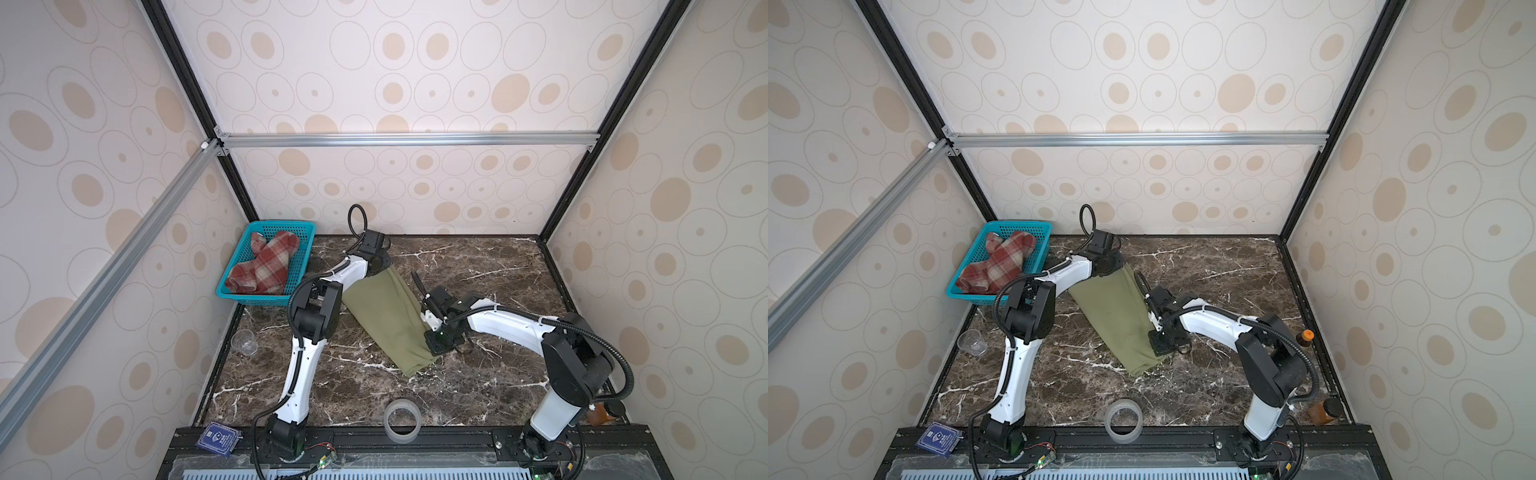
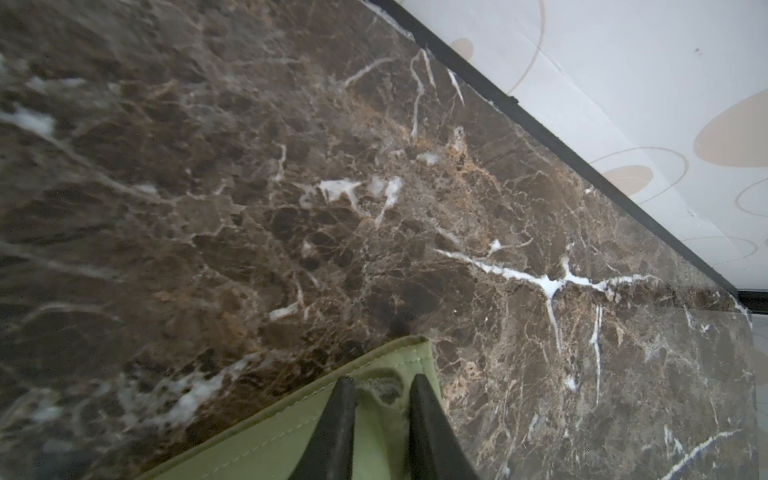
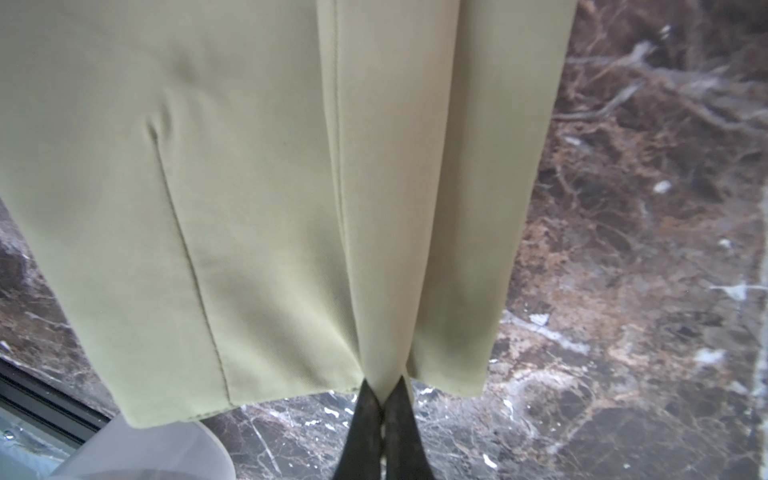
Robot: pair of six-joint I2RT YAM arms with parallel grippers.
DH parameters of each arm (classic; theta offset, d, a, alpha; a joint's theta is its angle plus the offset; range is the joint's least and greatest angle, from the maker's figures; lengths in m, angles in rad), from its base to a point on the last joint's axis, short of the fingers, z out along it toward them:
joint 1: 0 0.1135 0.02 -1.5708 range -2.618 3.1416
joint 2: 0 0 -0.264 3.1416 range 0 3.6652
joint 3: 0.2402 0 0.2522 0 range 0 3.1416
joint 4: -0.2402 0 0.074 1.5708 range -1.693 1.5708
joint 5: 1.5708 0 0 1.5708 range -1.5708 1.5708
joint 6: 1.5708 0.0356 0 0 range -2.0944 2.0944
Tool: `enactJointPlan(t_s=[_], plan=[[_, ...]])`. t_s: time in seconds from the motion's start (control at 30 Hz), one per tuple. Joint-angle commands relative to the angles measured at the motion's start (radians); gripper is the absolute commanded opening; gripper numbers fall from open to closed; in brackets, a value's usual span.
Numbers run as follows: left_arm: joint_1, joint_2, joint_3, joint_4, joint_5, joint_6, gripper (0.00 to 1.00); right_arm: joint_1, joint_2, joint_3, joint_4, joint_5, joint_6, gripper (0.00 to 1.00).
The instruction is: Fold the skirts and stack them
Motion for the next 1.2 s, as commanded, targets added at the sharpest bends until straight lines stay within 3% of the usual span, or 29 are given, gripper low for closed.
enactJointPlan(t_s=[0.0, 0.1, 0.33, 0.7, 1.17], plan=[[-0.005, -0.026, 0.015, -0.017, -0.023, 0.009, 0.26, -0.011, 0.011, 0.027, -0.01, 0.022, -0.022, 0.1], [-0.005, -0.055, -0.019, -0.003, -0.039, 0.013, 0.29, -0.012, 0.008, 0.032, -0.014, 0.026, -0.024, 0.23], [-0.005, -0.113, -0.066, 0.017, -0.057, 0.034, 0.3, -0.013, -0.012, 0.038, -0.024, 0.04, -0.026, 0.32], [-0.005, -0.165, -0.127, 0.086, -0.032, 0.062, 0.3, -0.015, -0.014, 0.03, -0.021, 0.054, -0.022, 0.32], [-0.04, -0.155, -0.183, 0.137, 0.085, 0.115, 0.13, -0.022, -0.01, 0.011, -0.004, 0.036, -0.009, 0.29]])
